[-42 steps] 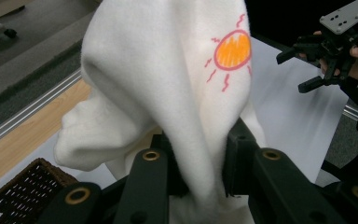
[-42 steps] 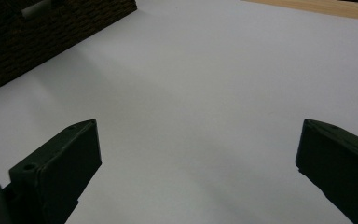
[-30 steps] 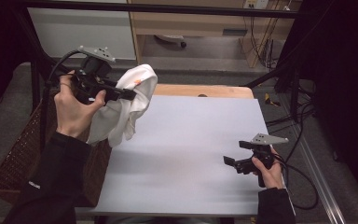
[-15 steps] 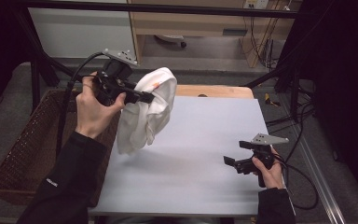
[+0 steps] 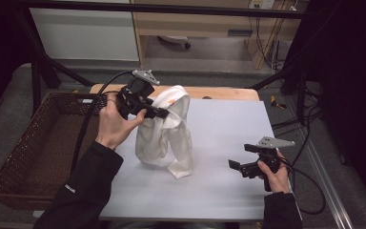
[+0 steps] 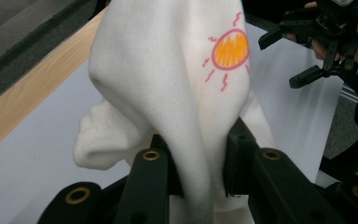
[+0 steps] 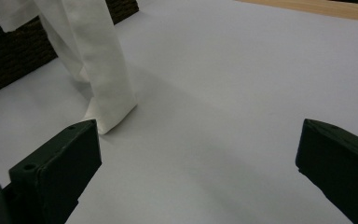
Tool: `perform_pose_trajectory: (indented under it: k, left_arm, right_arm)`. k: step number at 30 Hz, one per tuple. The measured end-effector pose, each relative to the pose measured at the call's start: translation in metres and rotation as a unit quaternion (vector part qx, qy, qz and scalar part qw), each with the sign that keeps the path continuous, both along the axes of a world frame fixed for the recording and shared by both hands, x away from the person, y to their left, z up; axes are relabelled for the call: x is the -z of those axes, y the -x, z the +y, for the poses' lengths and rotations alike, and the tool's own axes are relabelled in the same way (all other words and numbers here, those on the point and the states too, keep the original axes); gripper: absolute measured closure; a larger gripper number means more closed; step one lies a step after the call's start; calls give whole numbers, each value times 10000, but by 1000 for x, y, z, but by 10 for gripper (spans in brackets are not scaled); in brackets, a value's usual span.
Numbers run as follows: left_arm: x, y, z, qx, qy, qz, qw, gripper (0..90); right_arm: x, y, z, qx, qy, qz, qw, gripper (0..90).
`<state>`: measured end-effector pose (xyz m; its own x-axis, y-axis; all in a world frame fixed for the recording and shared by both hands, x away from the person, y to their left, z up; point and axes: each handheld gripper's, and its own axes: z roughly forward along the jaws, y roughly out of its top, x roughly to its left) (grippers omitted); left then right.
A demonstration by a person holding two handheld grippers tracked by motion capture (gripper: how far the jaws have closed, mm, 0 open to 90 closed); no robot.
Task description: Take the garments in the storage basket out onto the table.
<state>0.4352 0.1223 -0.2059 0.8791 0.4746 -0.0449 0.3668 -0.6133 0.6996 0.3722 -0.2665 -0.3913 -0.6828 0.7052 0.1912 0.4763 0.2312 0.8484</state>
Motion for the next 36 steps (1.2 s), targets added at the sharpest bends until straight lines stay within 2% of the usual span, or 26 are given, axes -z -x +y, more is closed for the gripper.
perform_pose_trajectory:
  k: [2, 19, 22, 28, 31, 36]
  left_arm:
    - [4, 0, 0, -9, 44, 28, 10000, 733]
    - [51, 0, -16, -91, -98, 155, 9998, 719]
    - [61, 0, -19, -92, -129, 213, 9996, 713]
    - [85, -3, -21, -85, -16, 414, 9991, 704]
    - [97, -5, -21, -146, -55, 494, 9987, 699]
    - [109, -5, -21, -216, -106, 530, 9983, 657]
  right_arm:
    - [0, 0, 0, -2, 10, 9, 10000, 7]
    - [0, 0, 0, -3, 16, -4, 10000, 8]
    - [0, 0, 0, -5, 14, 3, 10000, 7]
    - [1, 0, 1, -9, 26, 7, 10000, 8]
    - [1, 0, 0, -7, 22, -3, 10000, 7]
    - [1, 0, 1, -8, 17, 1, 10000, 8]
